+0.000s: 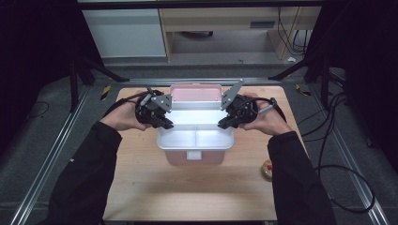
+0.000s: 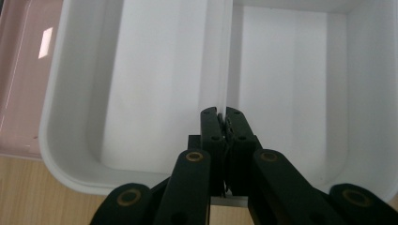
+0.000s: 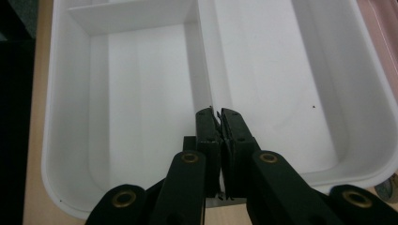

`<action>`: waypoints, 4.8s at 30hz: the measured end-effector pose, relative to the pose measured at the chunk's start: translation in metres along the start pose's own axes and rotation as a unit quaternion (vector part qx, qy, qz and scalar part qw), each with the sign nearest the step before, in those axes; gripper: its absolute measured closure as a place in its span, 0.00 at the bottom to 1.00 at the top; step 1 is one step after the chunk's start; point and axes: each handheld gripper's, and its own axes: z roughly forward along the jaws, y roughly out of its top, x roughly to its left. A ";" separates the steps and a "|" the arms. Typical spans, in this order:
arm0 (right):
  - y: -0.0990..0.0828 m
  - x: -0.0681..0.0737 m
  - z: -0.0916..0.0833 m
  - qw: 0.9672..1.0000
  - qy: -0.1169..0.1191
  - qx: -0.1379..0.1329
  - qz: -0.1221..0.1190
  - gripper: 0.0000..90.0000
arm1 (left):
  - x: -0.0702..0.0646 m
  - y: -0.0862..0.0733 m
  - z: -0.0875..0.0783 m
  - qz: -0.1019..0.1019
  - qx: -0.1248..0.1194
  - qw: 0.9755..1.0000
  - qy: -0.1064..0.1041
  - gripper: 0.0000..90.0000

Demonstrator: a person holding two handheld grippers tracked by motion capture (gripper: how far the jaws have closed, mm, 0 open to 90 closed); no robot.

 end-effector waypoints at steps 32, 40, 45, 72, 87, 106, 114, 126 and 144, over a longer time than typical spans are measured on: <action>-0.030 0.116 0.031 0.999 0.043 0.001 -0.014 1.00 | -0.108 -0.025 0.034 -0.017 0.025 0.998 -0.048 0.98; -0.044 0.135 0.057 0.998 0.064 0.009 -0.006 1.00 | -0.127 -0.040 0.057 -0.021 0.028 0.997 -0.067 0.98; -0.054 0.138 0.074 0.998 0.067 0.022 -0.003 0.99 | -0.131 -0.052 0.084 -0.029 0.027 0.996 -0.074 0.98; -0.085 0.134 0.136 0.997 0.057 0.045 0.025 0.87 | -0.124 -0.077 0.142 -0.066 0.030 0.995 -0.075 0.82; -0.132 0.106 0.083 0.964 -0.117 -0.051 0.233 0.34 | -0.112 -0.128 0.099 -0.250 -0.110 0.960 0.067 0.25; -0.215 0.086 0.047 0.897 -0.225 0.013 0.381 0.21 | -0.090 -0.186 0.087 -0.383 -0.143 0.895 0.179 0.22; -0.221 0.086 0.055 0.896 -0.198 0.051 0.394 0.14 | -0.087 -0.183 0.094 -0.373 -0.132 0.902 0.173 0.23; -0.226 0.079 0.064 0.894 -0.176 0.074 0.405 0.17 | -0.084 -0.184 0.098 -0.377 -0.124 0.903 0.166 0.23; -0.224 0.076 0.063 0.894 -0.174 0.091 0.402 0.23 | -0.085 -0.179 0.102 -0.367 -0.107 0.909 0.167 0.23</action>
